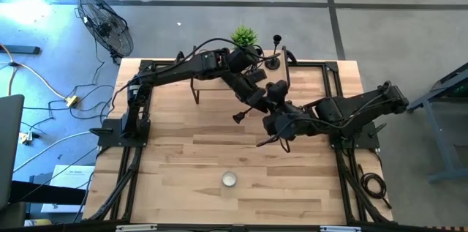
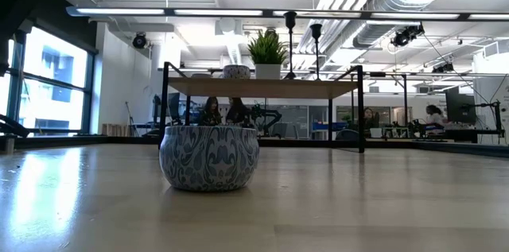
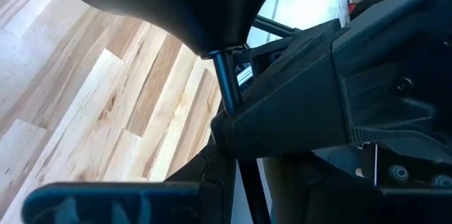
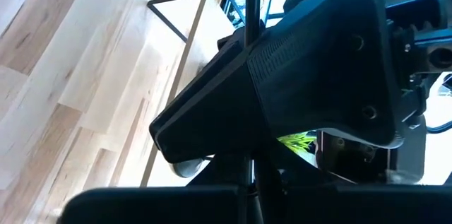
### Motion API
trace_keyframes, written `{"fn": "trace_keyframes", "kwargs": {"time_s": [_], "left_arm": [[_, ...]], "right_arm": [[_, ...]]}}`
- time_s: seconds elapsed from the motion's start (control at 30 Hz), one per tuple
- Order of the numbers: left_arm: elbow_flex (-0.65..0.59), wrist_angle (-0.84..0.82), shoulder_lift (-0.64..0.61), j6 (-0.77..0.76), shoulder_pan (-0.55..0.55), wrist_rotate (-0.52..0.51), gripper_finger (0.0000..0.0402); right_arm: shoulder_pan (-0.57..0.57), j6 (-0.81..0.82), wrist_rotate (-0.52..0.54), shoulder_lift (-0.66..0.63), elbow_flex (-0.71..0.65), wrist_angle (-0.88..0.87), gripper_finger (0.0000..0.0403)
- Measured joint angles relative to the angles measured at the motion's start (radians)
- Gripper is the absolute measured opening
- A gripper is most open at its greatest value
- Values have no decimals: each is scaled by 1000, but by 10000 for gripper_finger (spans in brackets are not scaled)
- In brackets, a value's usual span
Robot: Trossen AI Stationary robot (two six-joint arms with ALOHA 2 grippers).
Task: Pick & Place candle stick holders
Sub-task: Put the black left candle holder on the shelf
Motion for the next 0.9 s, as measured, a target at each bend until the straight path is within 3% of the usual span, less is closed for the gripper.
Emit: {"fn": "trace_keyframes", "kwargs": {"time_s": [0.53,0.7,0.9], "left_arm": [[0,9,0,-8,0,-12,69],[0,11,0,-11,0,-16,109],[0,14,0,-11,0,0,187]], "right_arm": [[0,16,-4,-6,0,-9,0],[0,16,6,-6,0,-9,0],[0,15,1,-6,0,-8,0]]}}
